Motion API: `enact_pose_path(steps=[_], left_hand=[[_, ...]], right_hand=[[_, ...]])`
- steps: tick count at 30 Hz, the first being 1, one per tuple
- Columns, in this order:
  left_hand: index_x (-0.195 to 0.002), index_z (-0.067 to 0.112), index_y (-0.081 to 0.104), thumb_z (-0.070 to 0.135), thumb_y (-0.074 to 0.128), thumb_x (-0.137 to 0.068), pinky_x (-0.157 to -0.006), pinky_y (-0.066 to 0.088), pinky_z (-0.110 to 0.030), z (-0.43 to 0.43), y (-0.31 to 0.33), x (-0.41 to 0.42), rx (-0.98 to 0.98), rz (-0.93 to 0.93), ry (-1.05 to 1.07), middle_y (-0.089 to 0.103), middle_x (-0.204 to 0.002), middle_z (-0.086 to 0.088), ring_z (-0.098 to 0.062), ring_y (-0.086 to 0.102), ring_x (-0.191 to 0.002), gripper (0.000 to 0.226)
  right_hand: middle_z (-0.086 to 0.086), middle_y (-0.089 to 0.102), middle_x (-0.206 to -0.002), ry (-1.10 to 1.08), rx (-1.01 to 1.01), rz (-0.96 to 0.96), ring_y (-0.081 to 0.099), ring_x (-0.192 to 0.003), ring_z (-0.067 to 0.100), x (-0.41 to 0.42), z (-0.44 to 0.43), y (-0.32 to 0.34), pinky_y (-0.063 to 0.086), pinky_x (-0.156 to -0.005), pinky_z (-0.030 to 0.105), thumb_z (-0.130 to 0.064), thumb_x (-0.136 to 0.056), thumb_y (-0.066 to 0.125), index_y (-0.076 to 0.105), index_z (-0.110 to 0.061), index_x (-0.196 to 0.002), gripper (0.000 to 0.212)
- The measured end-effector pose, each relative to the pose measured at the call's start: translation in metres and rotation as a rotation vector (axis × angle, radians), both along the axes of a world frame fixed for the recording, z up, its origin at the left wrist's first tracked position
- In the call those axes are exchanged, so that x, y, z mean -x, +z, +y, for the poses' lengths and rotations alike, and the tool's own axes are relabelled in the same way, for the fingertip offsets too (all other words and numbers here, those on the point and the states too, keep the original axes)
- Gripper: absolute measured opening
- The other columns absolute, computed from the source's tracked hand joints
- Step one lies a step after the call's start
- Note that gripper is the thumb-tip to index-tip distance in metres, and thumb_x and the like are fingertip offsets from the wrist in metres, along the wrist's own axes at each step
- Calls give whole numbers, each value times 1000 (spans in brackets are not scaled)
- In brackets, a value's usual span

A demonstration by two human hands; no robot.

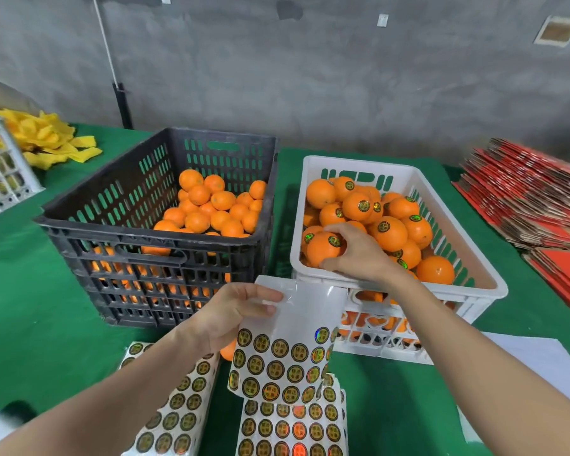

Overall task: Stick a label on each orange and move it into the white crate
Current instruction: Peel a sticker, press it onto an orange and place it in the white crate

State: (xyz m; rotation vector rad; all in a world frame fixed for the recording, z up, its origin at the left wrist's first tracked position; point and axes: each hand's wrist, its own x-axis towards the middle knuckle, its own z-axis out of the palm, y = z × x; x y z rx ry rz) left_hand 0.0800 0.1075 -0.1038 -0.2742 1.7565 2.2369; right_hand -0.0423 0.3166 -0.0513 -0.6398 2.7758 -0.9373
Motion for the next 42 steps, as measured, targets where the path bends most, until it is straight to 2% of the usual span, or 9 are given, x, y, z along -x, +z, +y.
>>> enact_pose_path(steps=[4, 9, 15, 21, 29, 32, 35, 38, 42], left_hand=[[-75, 13, 78, -9, 62, -77, -78, 56, -44, -2, 3, -1, -22, 9, 29, 73, -92, -18, -36, 69, -81, 28], [-75, 8, 75, -5, 65, -65, -68, 59, -37, -1, 8, 1, -162, 46, 106, 72, -86, -20, -32, 70, -71, 19], [-72, 16, 73, -8, 61, -65, -57, 59, -32, 5, 19, -5, -299, 90, 184, 73, -83, -12, -27, 71, -67, 28], [-139, 39, 40, 22, 78, -78, -90, 46, -20, 4, 34, -24, 569, 361, 114, 49, -133, 12, -8, 52, -117, 74], [-128, 21, 57, 79, 60, -62, -97, 43, -41, 23, 63, -26, 1099, 515, 201, 56, -103, 10, -10, 55, -100, 88], [-116, 22, 61, 67, 72, -58, -84, 47, -20, 21, 74, -23, 913, 474, 47, 61, -104, 10, -5, 59, -96, 74], [-95, 4, 71, 31, 84, -70, -78, 53, -32, 20, 80, -6, 771, 219, -113, 72, -90, -10, -23, 68, -87, 39], [-98, -6, 71, 10, 73, -81, -94, 51, -49, 10, 81, 1, 583, 95, -127, 72, -98, -20, -38, 67, -95, 24], [-112, -7, 64, -3, 61, -85, -92, 53, -48, 2, 76, 2, 315, 91, -164, 68, -110, -24, -42, 65, -103, 28]], right_hand=[[0, 50, -123, 46, 91, -223, 48, -118, 16, -3, 3, 2, 40, -92, 26, -21, -82, 72, 47, -18, -129, 53], [-1, 63, -102, 99, 478, 107, 58, -98, 8, -41, 8, 18, 47, -86, 24, -21, -87, 64, 61, -18, -101, 15], [16, 71, -88, 153, 668, -332, 67, -77, 30, -72, 14, 30, 56, -67, 41, 6, -78, 68, 48, -20, -103, 41], [24, 69, -94, 156, 571, -219, 68, -85, 37, -73, 15, 38, 55, -74, 56, 15, -78, 64, 44, -31, -114, 61], [15, 71, -90, 298, 509, -261, 70, -80, 29, -73, 1, 38, 56, -74, 47, 9, -79, 68, 41, -24, -123, 61], [17, 69, -84, 350, 552, -314, 67, -75, 28, -72, -2, 36, 53, -69, 43, 7, -80, 68, 40, -24, -125, 62], [28, 58, -86, 282, 535, -155, 56, -71, 24, -74, -6, 30, 45, -64, 33, -1, -82, 69, 44, -29, -119, 52], [0, 56, -100, 246, 428, 208, 53, -95, 7, -79, -2, 25, 44, -83, 20, -9, -80, 73, 59, -29, -101, 33], [6, 59, -86, 341, 353, 410, 55, -85, 25, -88, 0, 16, 48, -74, 40, -9, -76, 75, 75, -9, -91, 15]])
